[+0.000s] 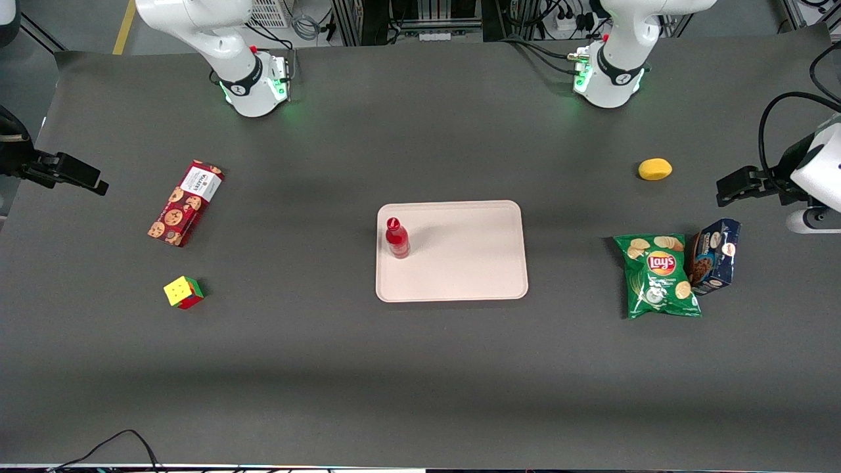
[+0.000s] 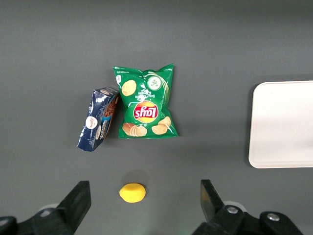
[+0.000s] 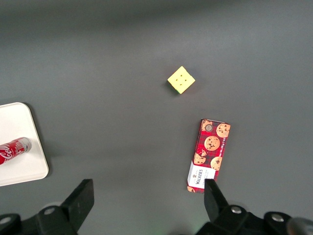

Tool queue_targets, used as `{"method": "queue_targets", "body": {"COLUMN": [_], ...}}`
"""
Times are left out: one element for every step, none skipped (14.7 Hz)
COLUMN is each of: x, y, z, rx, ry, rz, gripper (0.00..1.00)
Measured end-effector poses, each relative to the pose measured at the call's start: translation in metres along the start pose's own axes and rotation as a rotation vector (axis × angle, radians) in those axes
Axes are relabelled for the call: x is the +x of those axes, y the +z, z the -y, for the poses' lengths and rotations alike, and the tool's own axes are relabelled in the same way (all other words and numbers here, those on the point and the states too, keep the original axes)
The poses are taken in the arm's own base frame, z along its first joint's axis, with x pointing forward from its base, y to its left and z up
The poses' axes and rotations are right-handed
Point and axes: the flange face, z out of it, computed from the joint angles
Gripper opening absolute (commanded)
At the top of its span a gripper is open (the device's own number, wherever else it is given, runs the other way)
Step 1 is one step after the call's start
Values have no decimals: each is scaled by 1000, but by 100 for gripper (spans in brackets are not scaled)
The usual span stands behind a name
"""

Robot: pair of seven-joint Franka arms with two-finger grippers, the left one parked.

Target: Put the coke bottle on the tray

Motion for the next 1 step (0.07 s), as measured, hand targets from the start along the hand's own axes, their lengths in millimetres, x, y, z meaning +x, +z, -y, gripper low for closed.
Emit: {"method": "queue_targets", "body": {"x": [0], "y": [0], "z": [-1], "rx": [0], "ry": [2], "rz": [0], "gripper": [100]}}
